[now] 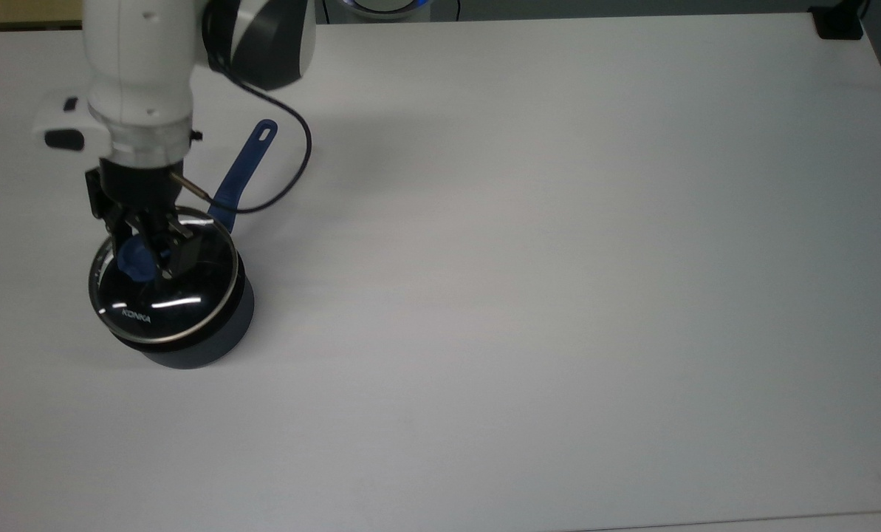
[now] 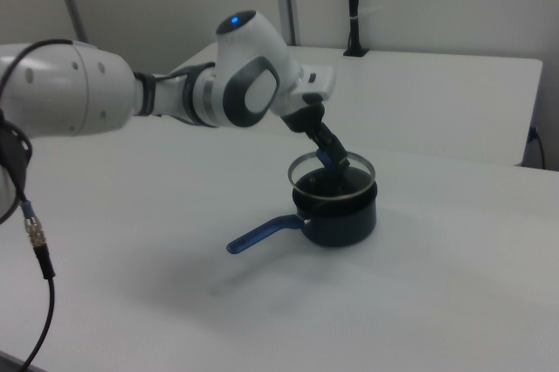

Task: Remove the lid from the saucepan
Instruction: 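Lift the glass lid up off the saucepan rim, then carry the lid beside the saucepan and lower it onto the table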

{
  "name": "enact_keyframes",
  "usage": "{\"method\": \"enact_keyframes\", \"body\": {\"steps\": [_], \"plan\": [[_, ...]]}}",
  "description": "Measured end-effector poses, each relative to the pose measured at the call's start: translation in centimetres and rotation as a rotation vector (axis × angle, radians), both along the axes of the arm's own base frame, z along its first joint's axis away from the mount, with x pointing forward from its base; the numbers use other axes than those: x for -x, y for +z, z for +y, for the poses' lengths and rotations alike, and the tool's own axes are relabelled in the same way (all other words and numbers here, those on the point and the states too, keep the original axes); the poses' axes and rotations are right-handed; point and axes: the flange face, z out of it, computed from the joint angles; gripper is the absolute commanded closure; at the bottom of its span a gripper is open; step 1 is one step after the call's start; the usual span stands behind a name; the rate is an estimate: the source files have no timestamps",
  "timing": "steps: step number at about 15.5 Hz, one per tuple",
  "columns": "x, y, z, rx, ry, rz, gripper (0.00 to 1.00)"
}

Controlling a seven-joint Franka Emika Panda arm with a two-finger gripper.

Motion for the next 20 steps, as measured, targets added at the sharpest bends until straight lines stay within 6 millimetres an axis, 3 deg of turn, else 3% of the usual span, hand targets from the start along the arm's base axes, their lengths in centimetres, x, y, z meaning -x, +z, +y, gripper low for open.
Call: {"method": "enact_keyframes", "body": {"steps": [2, 4, 7, 9, 11, 14, 17, 20], "plan": [[0.8, 2.7, 0.4, -0.005, -0.002, 0.014, 0.48], [2.1, 5.6, 2.2, -0.018, 0.022, 0.053, 0.48], [5.1, 9.2, 7.4, -0.033, 0.131, 0.155, 0.48], [7.9, 10.2, 10.6, -0.040, 0.199, 0.226, 0.48], [10.4, 9.5, 13.3, -0.042, 0.255, 0.280, 0.48], [12.9, 5.8, 15.9, -0.029, 0.360, 0.378, 0.48], [14.3, 1.7, 17.4, -0.012, 0.504, 0.479, 0.50], [14.7, -0.6, 18.1, 0.012, 0.628, 0.489, 0.50]]}}
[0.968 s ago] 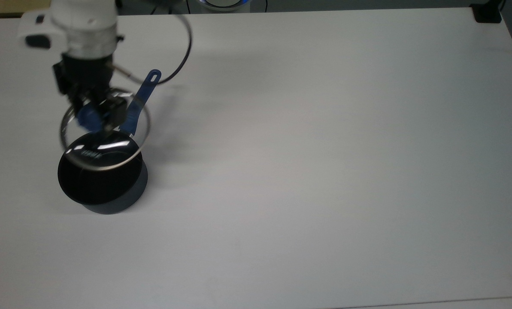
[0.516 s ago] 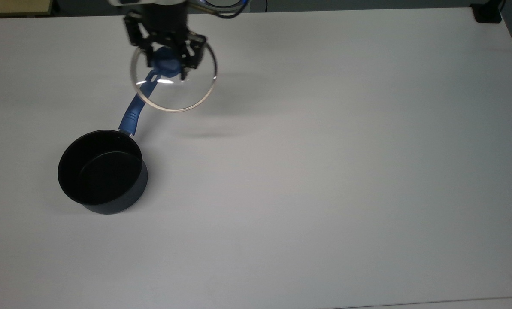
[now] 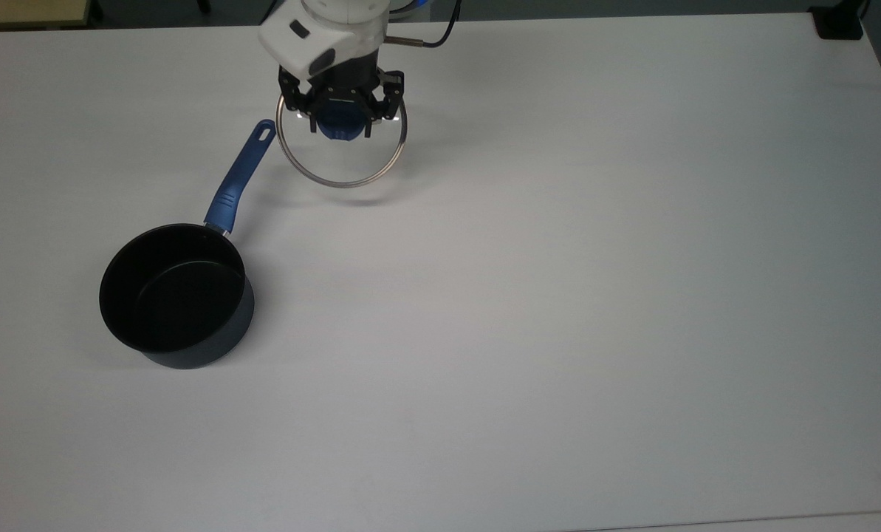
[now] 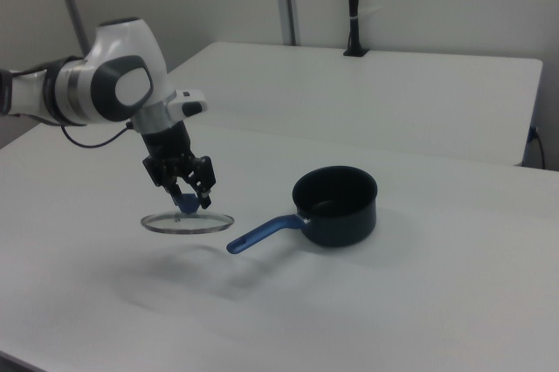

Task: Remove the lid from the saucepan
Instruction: 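Carry the lid beside the saucepan and lower it onto the table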

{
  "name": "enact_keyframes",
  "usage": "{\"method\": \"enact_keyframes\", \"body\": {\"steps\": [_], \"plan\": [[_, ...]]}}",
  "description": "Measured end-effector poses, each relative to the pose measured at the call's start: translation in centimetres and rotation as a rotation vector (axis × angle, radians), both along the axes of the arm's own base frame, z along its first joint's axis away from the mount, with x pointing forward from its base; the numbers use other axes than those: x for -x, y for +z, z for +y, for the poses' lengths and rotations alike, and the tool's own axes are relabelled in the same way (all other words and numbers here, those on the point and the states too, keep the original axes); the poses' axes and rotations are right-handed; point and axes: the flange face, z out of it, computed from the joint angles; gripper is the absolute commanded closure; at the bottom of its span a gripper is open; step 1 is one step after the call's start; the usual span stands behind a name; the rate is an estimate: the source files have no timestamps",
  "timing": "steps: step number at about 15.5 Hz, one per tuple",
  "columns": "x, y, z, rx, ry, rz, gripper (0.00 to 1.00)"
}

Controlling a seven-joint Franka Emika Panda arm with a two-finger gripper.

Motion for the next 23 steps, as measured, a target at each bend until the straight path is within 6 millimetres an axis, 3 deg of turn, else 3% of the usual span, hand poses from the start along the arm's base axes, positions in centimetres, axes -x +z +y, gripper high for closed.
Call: {"method": "enact_keyframes", "body": {"steps": [5, 7, 10, 11, 12, 19, 21, 23], "plan": [[-0.2, -3.0, 2.5, -0.011, 0.082, -0.003, 0.49], [-0.6, -4.6, 3.9, -0.020, 0.089, -0.003, 0.44], [-1.0, -6.7, 4.6, -0.029, 0.072, 0.008, 0.11], [-1.1, -7.1, 4.6, -0.030, 0.065, 0.012, 0.03], [-1.1, -7.2, 4.6, -0.030, 0.060, 0.013, 0.03], [-1.4, -6.4, 4.6, -0.029, 0.050, 0.002, 0.00], [-1.8, -4.4, 4.3, -0.022, 0.030, 0.009, 0.00], [-2.6, -0.5, 4.0, -0.043, -0.033, -0.008, 0.00]]}}
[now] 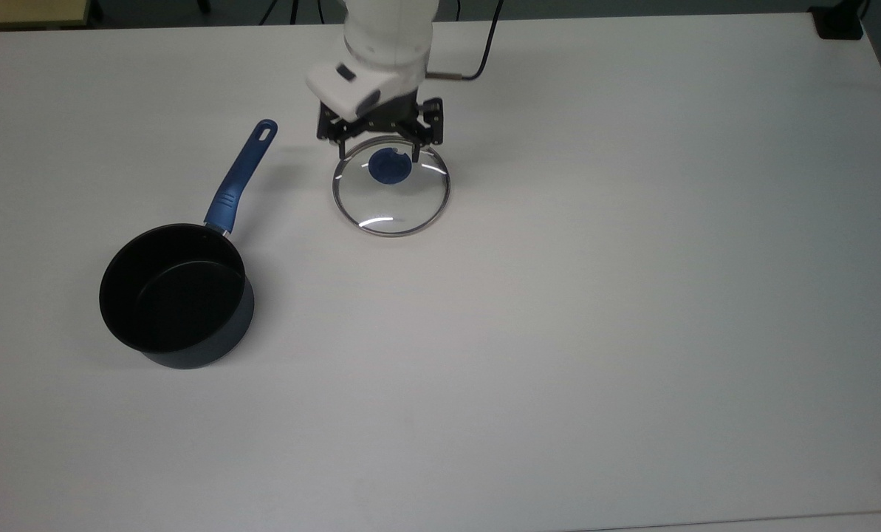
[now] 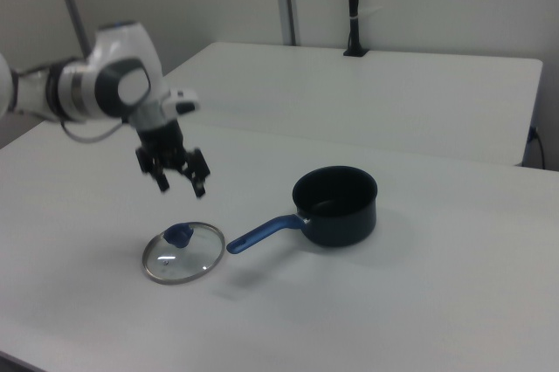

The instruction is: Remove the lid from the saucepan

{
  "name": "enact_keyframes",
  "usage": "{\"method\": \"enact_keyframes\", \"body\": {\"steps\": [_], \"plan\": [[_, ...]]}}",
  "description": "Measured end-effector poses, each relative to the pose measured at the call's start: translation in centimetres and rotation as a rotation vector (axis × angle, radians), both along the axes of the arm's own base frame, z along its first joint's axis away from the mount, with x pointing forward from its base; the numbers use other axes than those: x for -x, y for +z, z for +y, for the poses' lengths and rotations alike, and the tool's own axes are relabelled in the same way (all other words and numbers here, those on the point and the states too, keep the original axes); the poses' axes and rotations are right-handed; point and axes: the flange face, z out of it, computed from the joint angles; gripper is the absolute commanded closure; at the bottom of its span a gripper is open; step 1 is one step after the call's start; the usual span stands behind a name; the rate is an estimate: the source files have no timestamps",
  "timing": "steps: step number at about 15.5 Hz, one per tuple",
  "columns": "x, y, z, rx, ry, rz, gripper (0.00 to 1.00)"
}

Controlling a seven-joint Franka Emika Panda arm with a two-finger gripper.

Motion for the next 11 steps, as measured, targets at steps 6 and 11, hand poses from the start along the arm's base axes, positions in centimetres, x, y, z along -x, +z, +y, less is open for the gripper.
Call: {"method": "enact_keyframes", "body": {"steps": [6, 11], "plan": [[-0.7, 12.5, -2.5, -0.066, -0.267, -0.170, 0.00], [2.1, 17.2, -7.6, -0.100, -0.396, -0.165, 0.00]]}}
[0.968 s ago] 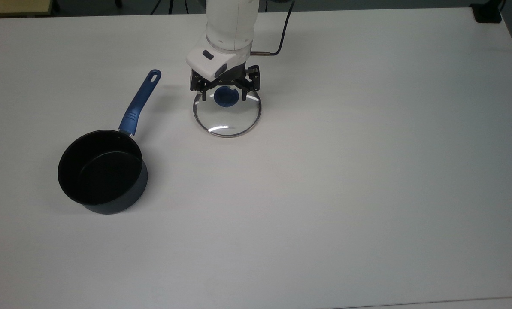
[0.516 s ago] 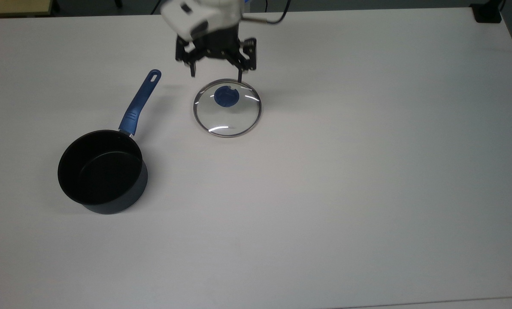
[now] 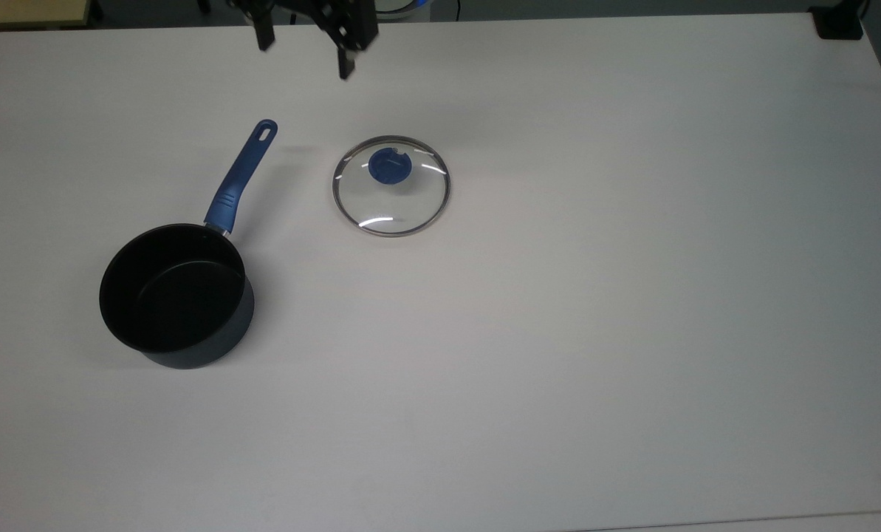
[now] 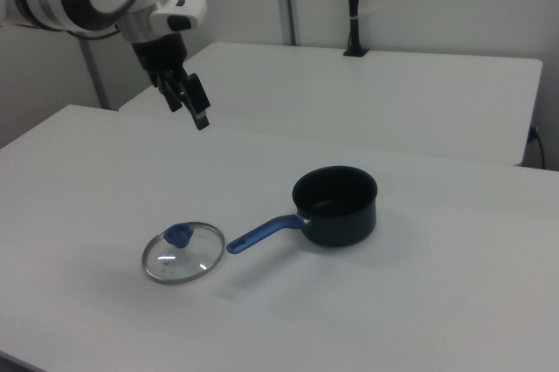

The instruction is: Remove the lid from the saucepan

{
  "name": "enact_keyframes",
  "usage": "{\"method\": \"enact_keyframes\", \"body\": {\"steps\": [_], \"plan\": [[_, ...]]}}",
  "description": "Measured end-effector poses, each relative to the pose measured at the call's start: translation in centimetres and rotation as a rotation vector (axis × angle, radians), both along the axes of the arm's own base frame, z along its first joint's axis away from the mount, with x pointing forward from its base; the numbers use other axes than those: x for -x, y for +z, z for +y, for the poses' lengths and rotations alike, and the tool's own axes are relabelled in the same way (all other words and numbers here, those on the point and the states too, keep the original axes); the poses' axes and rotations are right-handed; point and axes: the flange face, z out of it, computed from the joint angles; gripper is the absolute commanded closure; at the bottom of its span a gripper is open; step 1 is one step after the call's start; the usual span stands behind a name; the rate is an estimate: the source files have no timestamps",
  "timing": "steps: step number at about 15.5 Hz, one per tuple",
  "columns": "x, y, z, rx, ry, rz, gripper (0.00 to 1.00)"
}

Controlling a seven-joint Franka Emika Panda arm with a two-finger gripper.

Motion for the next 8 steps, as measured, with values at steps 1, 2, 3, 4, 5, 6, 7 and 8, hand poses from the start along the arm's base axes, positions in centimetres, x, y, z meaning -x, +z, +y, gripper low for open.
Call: {"method": "enact_keyframes", "body": {"steps": [1, 2, 3, 4, 5, 6, 7, 8], "plan": [[0.42, 0.39, -0.18, 0.007, 0.044, 0.009, 0.00], [0.61, 0.68, -0.22, 0.015, 0.094, 0.012, 0.00], [0.64, 0.85, -0.23, 0.023, 0.142, 0.013, 0.00], [0.62, 0.86, -0.24, 0.031, 0.188, 0.015, 0.00], [0.61, 0.83, -0.25, 0.037, 0.229, 0.017, 0.00], [0.60, 0.79, -0.27, 0.041, 0.254, 0.020, 0.00], [0.59, 0.76, -0.30, 0.043, 0.266, 0.021, 0.00], [0.60, 0.75, -0.39, 0.044, 0.272, 0.022, 0.00]]}}
